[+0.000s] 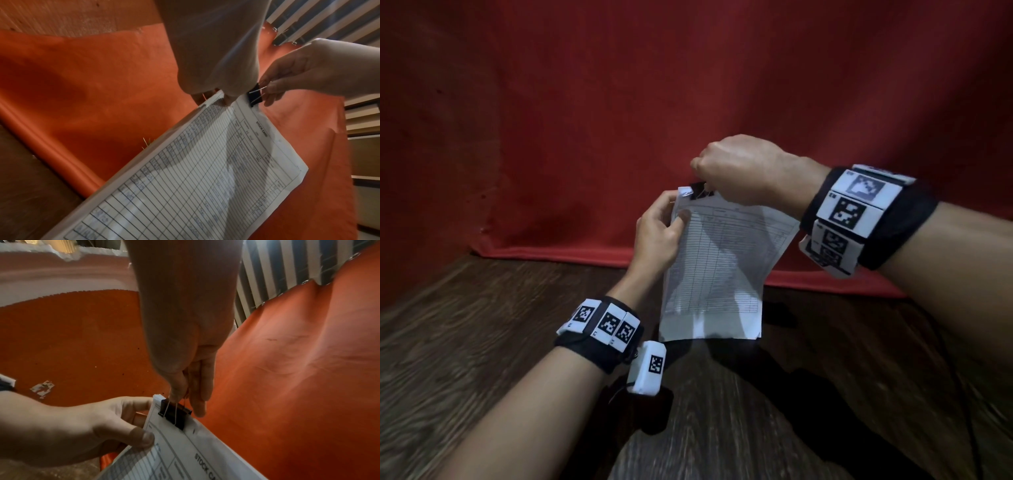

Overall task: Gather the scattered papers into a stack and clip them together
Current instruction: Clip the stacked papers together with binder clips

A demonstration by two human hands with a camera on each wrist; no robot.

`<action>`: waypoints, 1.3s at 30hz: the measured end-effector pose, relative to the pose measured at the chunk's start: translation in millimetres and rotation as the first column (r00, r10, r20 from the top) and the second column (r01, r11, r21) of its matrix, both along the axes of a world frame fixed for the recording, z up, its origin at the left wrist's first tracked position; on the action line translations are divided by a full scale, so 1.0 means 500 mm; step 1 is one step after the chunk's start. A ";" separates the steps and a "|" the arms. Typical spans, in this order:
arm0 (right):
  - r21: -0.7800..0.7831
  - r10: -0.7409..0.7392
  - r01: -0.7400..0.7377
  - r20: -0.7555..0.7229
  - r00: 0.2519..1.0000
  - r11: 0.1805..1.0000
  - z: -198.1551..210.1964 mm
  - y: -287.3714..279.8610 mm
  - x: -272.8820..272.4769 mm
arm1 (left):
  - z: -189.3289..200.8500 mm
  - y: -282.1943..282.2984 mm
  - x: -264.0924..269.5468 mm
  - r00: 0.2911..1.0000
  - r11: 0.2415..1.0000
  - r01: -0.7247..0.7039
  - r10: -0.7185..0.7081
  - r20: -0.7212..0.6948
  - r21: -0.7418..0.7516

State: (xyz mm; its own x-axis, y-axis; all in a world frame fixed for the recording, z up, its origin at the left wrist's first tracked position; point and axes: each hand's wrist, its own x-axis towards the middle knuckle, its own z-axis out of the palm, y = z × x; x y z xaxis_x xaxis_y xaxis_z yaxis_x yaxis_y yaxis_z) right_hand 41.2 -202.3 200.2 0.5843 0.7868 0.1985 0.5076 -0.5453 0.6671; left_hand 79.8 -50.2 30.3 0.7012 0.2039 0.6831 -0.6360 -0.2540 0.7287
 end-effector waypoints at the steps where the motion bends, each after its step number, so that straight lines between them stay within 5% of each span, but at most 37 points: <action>1: 0.004 0.007 -0.007 -0.005 1.000 1.000 -0.001 0.004 0.002 | -0.001 -0.001 -0.001 1.000 1.000 -0.007 0.007 0.000 -0.002; 18: 0.076 -0.076 0.081 -0.066 0.995 0.994 -0.008 0.018 0.016 | -0.005 -0.002 -0.001 0.998 0.998 -0.055 0.056 -0.024 0.031; 23: 0.184 -0.201 0.264 -0.303 0.931 0.947 -0.029 -0.010 0.036 | -0.001 0.001 0.004 0.999 1.000 0.009 -0.009 -0.039 -0.004; 27: 0.466 -0.043 0.262 -0.430 0.902 0.845 -0.055 -0.033 0.077 | 0.015 0.002 -0.003 0.997 0.999 0.030 -0.027 -0.068 0.043; 31: 0.475 -0.034 0.280 -0.462 0.886 0.834 -0.077 -0.041 0.087 | 0.066 0.005 -0.030 0.995 0.998 0.037 -0.042 0.089 0.057; 39: 0.515 0.043 0.214 -0.441 0.896 0.830 -0.060 -0.044 0.068 | 0.134 0.037 -0.031 0.993 0.912 -0.052 0.092 -0.080 0.407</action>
State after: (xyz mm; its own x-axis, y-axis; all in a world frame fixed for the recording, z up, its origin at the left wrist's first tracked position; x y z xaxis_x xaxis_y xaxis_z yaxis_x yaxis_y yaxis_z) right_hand 75.1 -224.2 170.0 0.7690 0.5682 0.2931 0.5977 -0.8016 -0.0141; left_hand 64.3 -31.7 97.2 0.7607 -0.0221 0.6487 -0.5375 -0.5816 0.6106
